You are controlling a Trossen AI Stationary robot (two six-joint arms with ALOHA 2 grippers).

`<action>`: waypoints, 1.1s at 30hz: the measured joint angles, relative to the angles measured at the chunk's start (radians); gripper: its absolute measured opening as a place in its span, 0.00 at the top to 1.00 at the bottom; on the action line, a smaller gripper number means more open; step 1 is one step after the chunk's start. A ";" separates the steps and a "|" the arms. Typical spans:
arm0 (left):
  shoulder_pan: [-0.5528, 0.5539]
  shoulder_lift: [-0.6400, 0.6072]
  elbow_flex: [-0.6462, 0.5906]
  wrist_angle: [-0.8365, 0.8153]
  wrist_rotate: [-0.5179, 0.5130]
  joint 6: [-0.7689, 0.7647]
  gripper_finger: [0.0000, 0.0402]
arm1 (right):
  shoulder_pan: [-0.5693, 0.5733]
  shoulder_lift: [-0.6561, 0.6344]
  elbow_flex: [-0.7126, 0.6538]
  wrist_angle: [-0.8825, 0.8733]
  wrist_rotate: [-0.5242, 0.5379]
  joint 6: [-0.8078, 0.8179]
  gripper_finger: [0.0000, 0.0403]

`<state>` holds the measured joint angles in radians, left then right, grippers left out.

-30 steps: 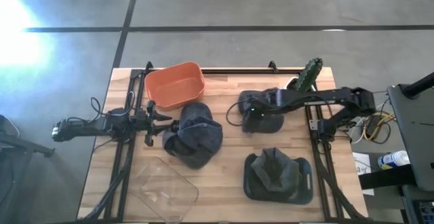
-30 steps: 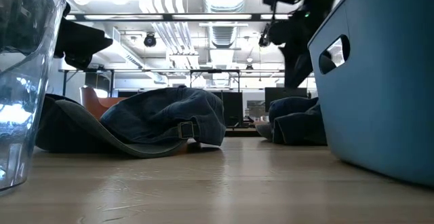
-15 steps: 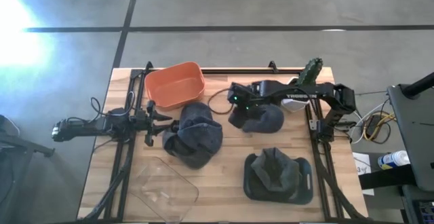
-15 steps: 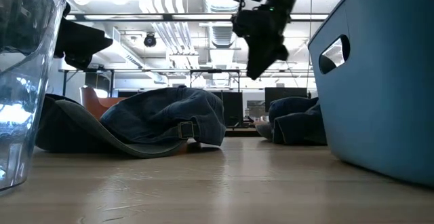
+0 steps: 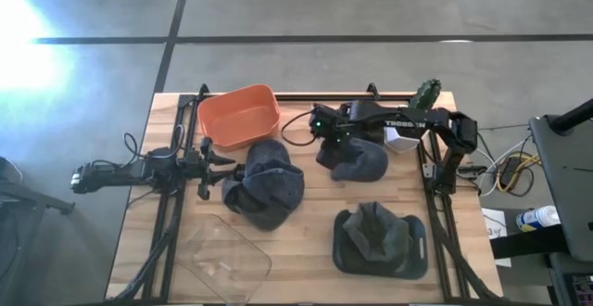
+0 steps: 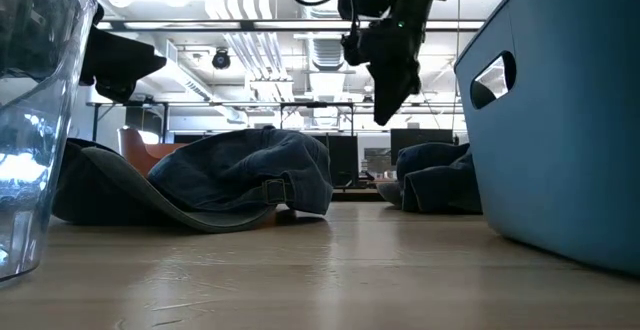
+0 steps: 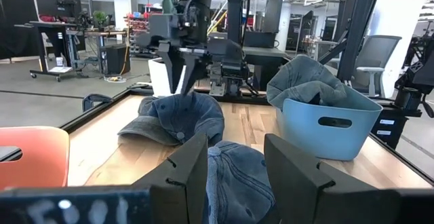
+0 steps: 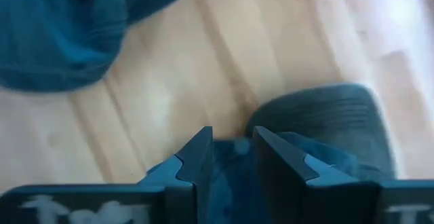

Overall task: Pick & Place hat
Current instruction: Put the right blue cap into the transparent bin

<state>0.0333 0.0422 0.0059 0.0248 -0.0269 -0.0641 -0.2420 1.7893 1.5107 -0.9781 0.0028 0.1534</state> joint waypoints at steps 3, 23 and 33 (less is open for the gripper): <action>0.000 0.000 0.000 0.000 0.000 0.000 0.65 | -0.018 0.000 -0.008 0.003 -0.051 -0.049 0.77; 0.000 0.000 0.000 0.000 0.000 0.000 0.65 | -0.240 0.171 -0.003 0.107 -0.014 0.033 0.70; 0.000 0.000 0.000 0.000 0.000 0.000 0.65 | -0.233 0.377 0.268 -0.076 0.052 0.060 0.47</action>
<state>0.0332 0.0422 0.0059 0.0250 -0.0269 -0.0643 -0.4754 2.1664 1.7785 -1.0543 0.0548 0.2130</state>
